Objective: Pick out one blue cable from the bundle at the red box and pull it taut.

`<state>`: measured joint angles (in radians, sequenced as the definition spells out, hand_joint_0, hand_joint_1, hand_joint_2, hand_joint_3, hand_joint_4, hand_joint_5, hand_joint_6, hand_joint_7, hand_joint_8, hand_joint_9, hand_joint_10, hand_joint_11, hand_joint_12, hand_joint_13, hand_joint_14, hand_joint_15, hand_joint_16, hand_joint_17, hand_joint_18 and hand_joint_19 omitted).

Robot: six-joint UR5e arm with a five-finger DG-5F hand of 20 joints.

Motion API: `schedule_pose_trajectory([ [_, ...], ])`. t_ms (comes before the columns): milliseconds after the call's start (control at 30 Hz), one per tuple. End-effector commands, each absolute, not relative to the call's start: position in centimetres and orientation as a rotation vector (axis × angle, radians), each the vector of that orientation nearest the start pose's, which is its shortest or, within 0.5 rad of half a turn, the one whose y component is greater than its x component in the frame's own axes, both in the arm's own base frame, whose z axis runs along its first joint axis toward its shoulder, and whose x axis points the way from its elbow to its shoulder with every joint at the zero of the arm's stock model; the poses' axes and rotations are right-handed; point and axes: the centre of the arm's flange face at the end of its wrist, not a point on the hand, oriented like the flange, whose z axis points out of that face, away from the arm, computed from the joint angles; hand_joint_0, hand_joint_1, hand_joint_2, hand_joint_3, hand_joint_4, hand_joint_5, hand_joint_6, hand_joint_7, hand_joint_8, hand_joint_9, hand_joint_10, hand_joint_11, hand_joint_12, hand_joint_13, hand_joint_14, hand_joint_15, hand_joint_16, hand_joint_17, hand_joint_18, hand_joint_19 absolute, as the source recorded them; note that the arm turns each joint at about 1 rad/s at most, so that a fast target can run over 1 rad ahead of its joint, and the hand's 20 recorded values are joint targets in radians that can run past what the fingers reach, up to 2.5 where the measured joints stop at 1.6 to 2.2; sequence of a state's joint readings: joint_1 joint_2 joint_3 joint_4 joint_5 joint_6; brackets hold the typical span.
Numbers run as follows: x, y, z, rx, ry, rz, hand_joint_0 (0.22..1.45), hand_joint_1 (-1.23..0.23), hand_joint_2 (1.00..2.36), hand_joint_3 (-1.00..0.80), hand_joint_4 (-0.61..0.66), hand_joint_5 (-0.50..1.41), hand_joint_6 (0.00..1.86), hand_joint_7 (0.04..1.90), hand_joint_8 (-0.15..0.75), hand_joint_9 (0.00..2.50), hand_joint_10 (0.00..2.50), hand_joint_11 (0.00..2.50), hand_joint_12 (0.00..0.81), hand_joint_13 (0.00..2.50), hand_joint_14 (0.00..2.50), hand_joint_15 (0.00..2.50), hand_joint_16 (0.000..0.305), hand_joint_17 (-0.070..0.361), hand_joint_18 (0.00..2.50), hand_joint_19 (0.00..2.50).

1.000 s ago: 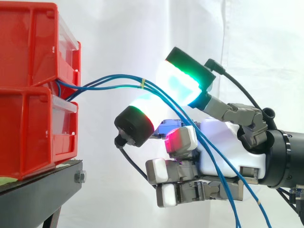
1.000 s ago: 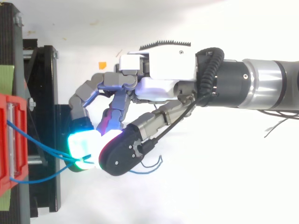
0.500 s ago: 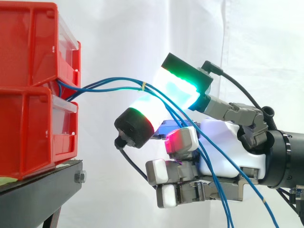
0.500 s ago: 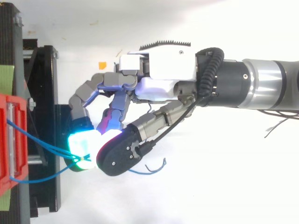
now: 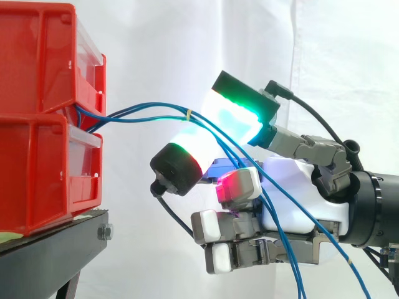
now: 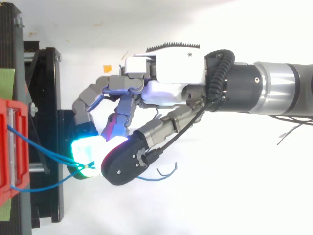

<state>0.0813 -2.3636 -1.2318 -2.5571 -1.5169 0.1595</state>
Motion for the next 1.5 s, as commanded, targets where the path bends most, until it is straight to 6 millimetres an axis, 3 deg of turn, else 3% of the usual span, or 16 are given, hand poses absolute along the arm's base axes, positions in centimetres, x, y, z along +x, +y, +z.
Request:
schedule_pose_trajectory([
  [0, 77.56, -7.59, 20.28, 1.216, 1.057, 1.417, 0.7, -0.92, 1.02, -0.27, -0.06, -0.1, 0.94, 1.06, 0.268, 1.27, 0.03, 0.7, 0.335, 0.96, 0.02, 0.52, 0.043, 0.098, 0.79, 0.63],
  [200, 77.56, -7.62, 20.28, 1.215, 1.056, 1.413, 0.71, -0.93, 1.01, -0.36, -0.06, -0.1, 0.94, 1.02, 0.264, 1.29, 0.03, 0.69, 0.333, 0.97, 0.02, 0.53, 0.043, 0.096, 0.8, 0.63],
  [600, 77.63, -7.62, 20.52, 1.209, 1.05, 1.417, 0.66, -0.87, 1.01, -0.35, 0.01, -0.09, 0.94, 1.0, 0.271, 1.33, 0.02, 0.68, 0.341, 0.99, 0.02, 0.53, 0.043, 0.098, 0.81, 0.65],
  [867, 77.66, -7.5, 20.42, 1.209, 1.052, 1.418, 0.62, -0.9, 1.02, -0.18, 0.0, -0.07, 0.92, 1.05, 0.275, 1.37, 0.02, 0.62, 0.351, 1.02, 0.02, 0.53, 0.047, 0.107, 0.85, 0.67],
  [1033, 77.62, -7.4, 20.35, 1.21, 1.058, 1.412, 0.57, -0.8, 1.01, -0.18, 0.02, -0.06, 0.92, 1.03, 0.31, 1.35, 0.02, 0.56, 0.401, 1.03, 0.02, 0.5, 0.058, 0.13, 0.92, 0.64],
  [1333, 77.66, -7.51, 20.42, 1.2, 1.057, 1.407, 0.55, -0.59, 1.01, -0.18, 0.04, -0.06, 0.9, 1.04, 0.325, 1.35, 0.02, 0.53, 0.422, 1.03, 0.02, 0.49, 0.062, 0.14, 0.93, 0.63],
  [1467, 77.65, -7.51, 20.4, 1.201, 1.058, 1.406, 0.55, -0.58, 1.01, -0.16, 0.03, -0.06, 0.89, 1.07, 0.326, 1.35, 0.02, 0.53, 0.423, 1.03, 0.02, 0.49, 0.063, 0.141, 0.94, 0.64],
])
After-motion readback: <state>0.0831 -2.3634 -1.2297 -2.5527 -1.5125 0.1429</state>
